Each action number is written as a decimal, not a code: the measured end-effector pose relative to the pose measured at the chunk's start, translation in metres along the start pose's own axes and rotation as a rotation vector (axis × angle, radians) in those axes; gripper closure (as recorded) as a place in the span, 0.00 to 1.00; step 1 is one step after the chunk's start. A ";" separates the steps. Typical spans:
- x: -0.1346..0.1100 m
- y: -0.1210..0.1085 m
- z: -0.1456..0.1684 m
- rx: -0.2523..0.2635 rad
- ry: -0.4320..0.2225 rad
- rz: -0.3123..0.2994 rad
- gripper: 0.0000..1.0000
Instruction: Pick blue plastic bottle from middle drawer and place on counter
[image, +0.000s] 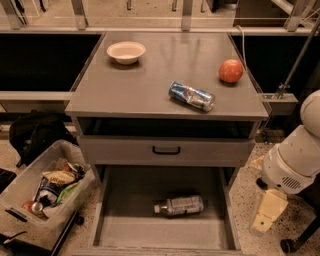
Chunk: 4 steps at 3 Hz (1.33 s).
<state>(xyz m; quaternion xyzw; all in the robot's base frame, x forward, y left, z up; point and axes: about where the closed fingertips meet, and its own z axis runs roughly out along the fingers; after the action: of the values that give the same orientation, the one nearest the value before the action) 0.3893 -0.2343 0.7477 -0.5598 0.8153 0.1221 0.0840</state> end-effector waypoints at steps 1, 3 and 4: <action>0.002 0.006 0.004 0.011 0.005 0.013 0.00; 0.014 0.022 0.057 -0.018 -0.036 0.033 0.00; 0.023 0.026 0.146 -0.067 -0.064 0.039 0.00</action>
Offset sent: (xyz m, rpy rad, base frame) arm -0.0129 0.0024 -0.0099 -0.0185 -0.0114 -0.0382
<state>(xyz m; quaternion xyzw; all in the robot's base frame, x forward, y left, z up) 0.3566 -0.2035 0.6044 -0.5423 0.8182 0.1688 0.0889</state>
